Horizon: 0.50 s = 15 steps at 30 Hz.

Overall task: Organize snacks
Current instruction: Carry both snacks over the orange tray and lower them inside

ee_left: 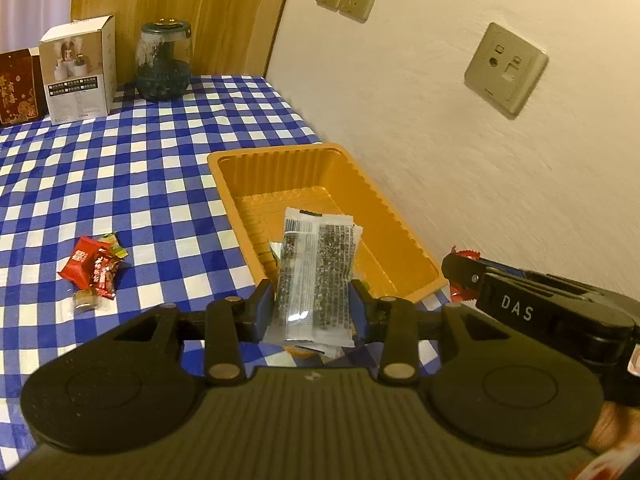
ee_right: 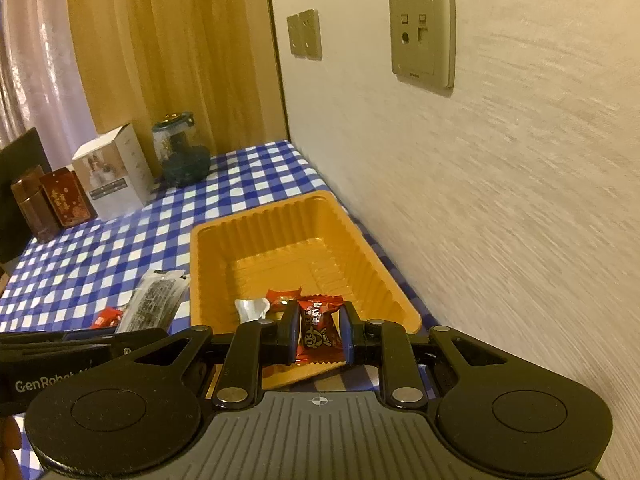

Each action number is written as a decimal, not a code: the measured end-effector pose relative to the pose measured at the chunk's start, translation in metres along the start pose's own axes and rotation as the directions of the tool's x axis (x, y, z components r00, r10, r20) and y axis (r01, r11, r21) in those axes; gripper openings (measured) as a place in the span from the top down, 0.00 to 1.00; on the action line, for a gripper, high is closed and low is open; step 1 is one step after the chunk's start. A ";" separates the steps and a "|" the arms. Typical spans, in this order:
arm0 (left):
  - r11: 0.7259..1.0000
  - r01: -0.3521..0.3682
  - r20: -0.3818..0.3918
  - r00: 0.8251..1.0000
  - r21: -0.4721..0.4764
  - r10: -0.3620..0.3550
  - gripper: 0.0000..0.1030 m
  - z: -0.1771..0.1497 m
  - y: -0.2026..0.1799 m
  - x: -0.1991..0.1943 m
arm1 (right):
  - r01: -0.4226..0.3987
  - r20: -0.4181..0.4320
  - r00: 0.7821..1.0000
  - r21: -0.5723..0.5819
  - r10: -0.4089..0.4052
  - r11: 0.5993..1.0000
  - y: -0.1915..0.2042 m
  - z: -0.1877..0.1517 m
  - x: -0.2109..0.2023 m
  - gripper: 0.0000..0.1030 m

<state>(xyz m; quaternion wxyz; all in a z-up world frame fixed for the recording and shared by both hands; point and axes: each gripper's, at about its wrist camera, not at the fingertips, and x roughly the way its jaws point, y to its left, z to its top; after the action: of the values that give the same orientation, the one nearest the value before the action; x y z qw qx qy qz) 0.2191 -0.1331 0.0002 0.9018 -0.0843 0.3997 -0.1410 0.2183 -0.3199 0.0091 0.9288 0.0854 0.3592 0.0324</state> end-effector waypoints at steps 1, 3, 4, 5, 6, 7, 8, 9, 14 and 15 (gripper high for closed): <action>1.000 0.000 -0.001 1.000 -0.002 0.000 0.65 0.002 0.000 0.003 | -0.001 -0.002 1.000 0.001 0.001 1.000 -0.001 0.001 0.003 0.79; 1.000 -0.001 -0.003 1.000 -0.007 0.001 0.65 0.006 0.001 0.011 | -0.004 -0.005 1.000 0.001 0.004 1.000 -0.003 0.004 0.009 0.79; 1.000 -0.001 -0.004 1.000 -0.008 0.001 0.65 0.008 0.001 0.015 | -0.005 -0.007 1.000 0.001 0.005 1.000 -0.003 0.005 0.012 0.79; 1.000 -0.002 -0.004 1.000 -0.010 0.002 0.65 0.011 0.002 0.020 | -0.007 -0.009 1.000 0.001 0.007 1.000 -0.003 0.007 0.015 0.79; 1.000 -0.002 -0.005 1.000 -0.015 0.002 0.65 0.012 0.003 0.023 | -0.008 -0.010 1.000 0.002 0.008 1.000 -0.003 0.009 0.018 0.79; 1.000 -0.001 -0.007 1.000 -0.021 0.001 0.65 0.015 0.004 0.027 | -0.008 -0.011 1.000 0.003 0.008 1.000 -0.004 0.010 0.021 0.79; 1.000 0.000 -0.009 1.000 -0.027 0.000 0.65 0.017 0.005 0.030 | -0.008 -0.012 1.000 0.005 0.009 1.000 -0.004 0.012 0.024 0.79; 1.000 0.000 -0.011 1.000 -0.031 0.000 0.65 0.018 0.005 0.034 | -0.008 -0.013 1.000 0.007 0.008 1.000 -0.005 0.013 0.026 0.79; 0.999 0.000 -0.022 1.000 -0.042 -0.001 0.65 0.027 0.006 0.050 | -0.009 -0.017 1.000 0.014 0.010 1.000 -0.008 0.020 0.039 0.79; 0.999 0.000 -0.024 1.000 -0.042 -0.001 0.65 0.028 0.006 0.053 | -0.010 -0.019 1.000 0.015 0.010 1.000 -0.009 0.021 0.042 0.79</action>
<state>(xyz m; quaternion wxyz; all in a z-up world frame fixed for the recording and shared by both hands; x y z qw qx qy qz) 0.2750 -0.1436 -0.0195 0.8949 -0.1015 0.4134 -0.1337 0.2632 -0.3261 -0.0047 0.9245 0.0938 0.3678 0.0351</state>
